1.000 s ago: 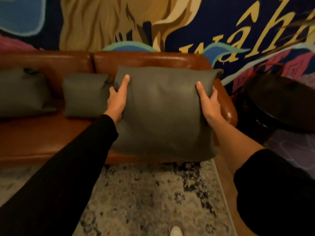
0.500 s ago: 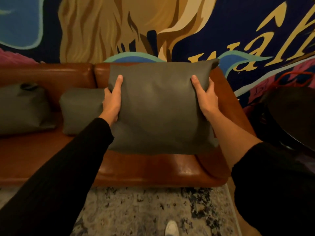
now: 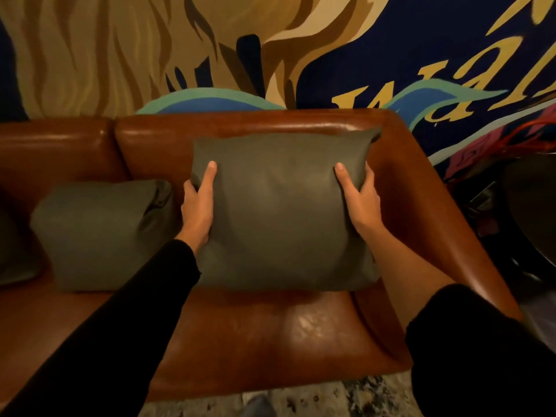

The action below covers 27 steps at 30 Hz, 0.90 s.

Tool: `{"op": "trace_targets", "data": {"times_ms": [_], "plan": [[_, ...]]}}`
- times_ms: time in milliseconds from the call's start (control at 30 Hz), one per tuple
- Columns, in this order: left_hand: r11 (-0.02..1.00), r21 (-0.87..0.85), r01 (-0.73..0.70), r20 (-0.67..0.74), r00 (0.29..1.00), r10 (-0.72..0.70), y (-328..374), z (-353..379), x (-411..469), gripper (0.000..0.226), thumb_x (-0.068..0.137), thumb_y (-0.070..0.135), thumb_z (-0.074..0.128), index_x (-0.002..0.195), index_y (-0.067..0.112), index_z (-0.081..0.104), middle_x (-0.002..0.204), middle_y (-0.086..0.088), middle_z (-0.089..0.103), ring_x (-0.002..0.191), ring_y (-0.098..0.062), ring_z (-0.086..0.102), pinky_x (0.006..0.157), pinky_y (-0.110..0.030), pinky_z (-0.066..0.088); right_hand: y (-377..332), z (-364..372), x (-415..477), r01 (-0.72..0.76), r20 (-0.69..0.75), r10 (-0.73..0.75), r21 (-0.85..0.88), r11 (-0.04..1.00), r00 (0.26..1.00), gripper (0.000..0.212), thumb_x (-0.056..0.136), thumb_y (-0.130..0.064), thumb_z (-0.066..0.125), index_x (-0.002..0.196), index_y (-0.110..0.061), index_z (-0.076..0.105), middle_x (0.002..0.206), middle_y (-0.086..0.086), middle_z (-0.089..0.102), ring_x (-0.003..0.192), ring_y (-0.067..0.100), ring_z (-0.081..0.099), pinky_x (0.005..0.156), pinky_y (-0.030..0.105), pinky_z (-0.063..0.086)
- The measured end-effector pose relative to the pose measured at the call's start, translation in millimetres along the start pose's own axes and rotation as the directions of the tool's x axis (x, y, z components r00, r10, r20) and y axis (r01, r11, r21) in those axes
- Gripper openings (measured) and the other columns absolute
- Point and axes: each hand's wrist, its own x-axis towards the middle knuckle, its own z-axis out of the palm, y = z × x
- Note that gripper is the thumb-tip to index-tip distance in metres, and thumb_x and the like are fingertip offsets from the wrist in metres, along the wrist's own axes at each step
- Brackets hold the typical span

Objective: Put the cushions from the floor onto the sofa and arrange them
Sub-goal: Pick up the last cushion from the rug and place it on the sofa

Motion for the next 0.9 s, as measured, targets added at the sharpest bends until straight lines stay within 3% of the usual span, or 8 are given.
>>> {"op": "trace_targets", "data": {"times_ms": [167, 300, 367, 467, 733, 833, 900], "plan": [[0.997, 0.051, 0.052, 0.026, 0.998, -0.054, -26, 21, 59, 0.1, 0.066, 0.082, 0.048, 0.147, 0.027, 0.03, 0.144, 0.001, 0.045, 0.13, -0.026, 0.043, 0.108, -0.047, 0.036, 24, 36, 47, -0.037, -0.011, 0.036, -0.026, 0.999, 0.999, 0.106, 0.058, -0.088, 0.047, 0.148, -0.038, 0.017, 0.149, 0.0, 0.038, 0.135, 0.027, 0.038, 0.111, 0.049, 0.031], [0.993, 0.061, 0.097, -0.011, 0.995, -0.096, -58, 37, 93, 0.07, 0.083, 0.068, 0.05, 0.139, 0.028, 0.039, 0.134, 0.002, 0.052, 0.125, -0.025, 0.048, 0.106, -0.044, 0.038, 48, 55, 78, -0.046, -0.002, 0.046, -0.076, 0.996, 0.999, 0.1, 0.067, -0.084, 0.048, 0.149, -0.037, 0.016, 0.152, -0.002, 0.034, 0.138, 0.027, 0.034, 0.113, 0.049, 0.028], [0.991, 0.057, 0.121, -0.012, 0.993, -0.121, -75, 43, 101, 0.062, 0.086, 0.064, 0.05, 0.136, 0.028, 0.042, 0.128, 0.002, 0.053, 0.123, -0.024, 0.049, 0.106, -0.043, 0.038, 61, 61, 87, -0.054, 0.005, 0.055, -0.091, 0.994, 0.998, 0.103, 0.063, -0.086, 0.046, 0.149, -0.037, 0.016, 0.152, -0.003, 0.034, 0.138, 0.026, 0.033, 0.113, 0.048, 0.027], [0.987, 0.054, 0.15, -0.063, 0.987, -0.147, -98, 51, 115, 0.058, 0.088, 0.06, 0.05, 0.135, 0.027, 0.044, 0.134, -0.002, 0.052, 0.127, -0.027, 0.046, 0.108, -0.042, 0.035, 84, 74, 103, -0.046, 0.018, 0.049, -0.119, 0.992, 0.999, 0.092, 0.075, -0.076, 0.051, 0.15, -0.035, 0.016, 0.152, -0.002, 0.033, 0.138, 0.026, 0.032, 0.114, 0.045, 0.026], [0.983, 0.08, 0.167, -0.098, 0.983, -0.159, -140, 53, 145, 0.055, 0.092, 0.053, 0.048, 0.142, 0.031, 0.037, 0.142, -0.003, 0.047, 0.13, -0.026, 0.043, 0.096, -0.029, 0.031, 127, 106, 122, -0.069, 0.107, 0.082, -0.119, 0.99, 0.991, 0.099, 0.068, -0.074, 0.048, 0.15, -0.031, 0.014, 0.152, -0.003, 0.031, 0.137, 0.02, 0.034, 0.111, 0.036, 0.029], [0.986, 0.092, 0.142, -0.088, 0.987, -0.134, -148, 60, 149, 0.061, 0.09, 0.055, 0.049, 0.142, 0.026, 0.035, 0.143, -0.003, 0.045, 0.13, -0.026, 0.042, 0.102, -0.03, 0.032, 139, 110, 129, -0.069, 0.101, 0.081, -0.121, 0.99, 0.992, 0.097, 0.072, -0.071, 0.05, 0.151, -0.029, 0.014, 0.153, -0.002, 0.029, 0.137, 0.018, 0.033, 0.109, 0.03, 0.027], [0.988, 0.097, 0.116, -0.091, 0.99, -0.107, -149, 64, 151, 0.079, 0.079, 0.068, 0.05, 0.141, 0.022, 0.035, 0.143, -0.005, 0.044, 0.131, -0.025, 0.042, 0.109, -0.038, 0.033, 144, 112, 135, -0.076, 0.092, 0.088, -0.13, 0.989, 0.992, 0.089, 0.08, -0.062, 0.054, 0.151, -0.027, 0.013, 0.153, 0.001, 0.027, 0.138, 0.019, 0.031, 0.106, 0.026, 0.025]]}}
